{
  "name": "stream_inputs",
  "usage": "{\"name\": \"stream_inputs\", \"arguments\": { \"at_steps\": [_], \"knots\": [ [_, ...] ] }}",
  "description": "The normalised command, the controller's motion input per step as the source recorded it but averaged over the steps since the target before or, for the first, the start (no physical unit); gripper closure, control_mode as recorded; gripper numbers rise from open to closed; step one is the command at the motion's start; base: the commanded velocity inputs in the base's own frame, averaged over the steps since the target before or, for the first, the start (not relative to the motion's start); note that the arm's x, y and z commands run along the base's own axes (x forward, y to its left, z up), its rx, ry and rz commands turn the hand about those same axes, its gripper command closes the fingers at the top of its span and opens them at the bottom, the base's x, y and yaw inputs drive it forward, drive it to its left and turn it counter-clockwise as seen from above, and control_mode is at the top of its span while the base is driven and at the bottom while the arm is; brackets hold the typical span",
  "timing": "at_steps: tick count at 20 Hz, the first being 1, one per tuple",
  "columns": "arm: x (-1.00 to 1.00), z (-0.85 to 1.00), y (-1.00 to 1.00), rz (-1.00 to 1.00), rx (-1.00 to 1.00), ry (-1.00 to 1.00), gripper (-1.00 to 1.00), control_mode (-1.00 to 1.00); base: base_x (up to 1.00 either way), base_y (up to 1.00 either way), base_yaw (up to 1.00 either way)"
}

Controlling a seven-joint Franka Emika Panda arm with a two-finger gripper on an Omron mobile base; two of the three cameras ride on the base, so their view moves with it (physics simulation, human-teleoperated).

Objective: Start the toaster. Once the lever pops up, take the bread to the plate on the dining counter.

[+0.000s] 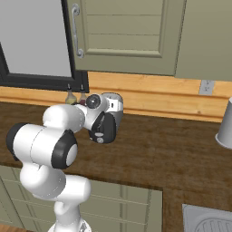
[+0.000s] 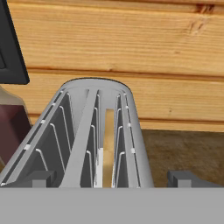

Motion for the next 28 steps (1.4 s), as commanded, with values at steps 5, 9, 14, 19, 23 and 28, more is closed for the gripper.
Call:
{"name": "stream_inputs", "arguments": {
  "at_steps": [5,9,14,19,23,28],
  "knots": [
    [0.0,0.0,0.0,0.0,0.0,0.0,-1.0,-1.0,0.0,0.0,0.0],
    [0.0,0.0,0.0,0.0,0.0,0.0,-1.0,-1.0,0.0,0.0,0.0],
    [0.0,0.0,0.0,0.0,0.0,0.0,-1.0,-1.0,0.0,0.0,0.0],
    [0.0,0.0,0.0,0.0,0.0,0.0,-1.0,-1.0,0.0,0.0,0.0],
    [0.0,0.0,0.0,0.0,0.0,0.0,-1.0,-1.0,0.0,0.0,0.0],
    [0.0,0.0,0.0,0.0,0.0,0.0,-1.0,-1.0,0.0,0.0,0.0]
  ]
}}
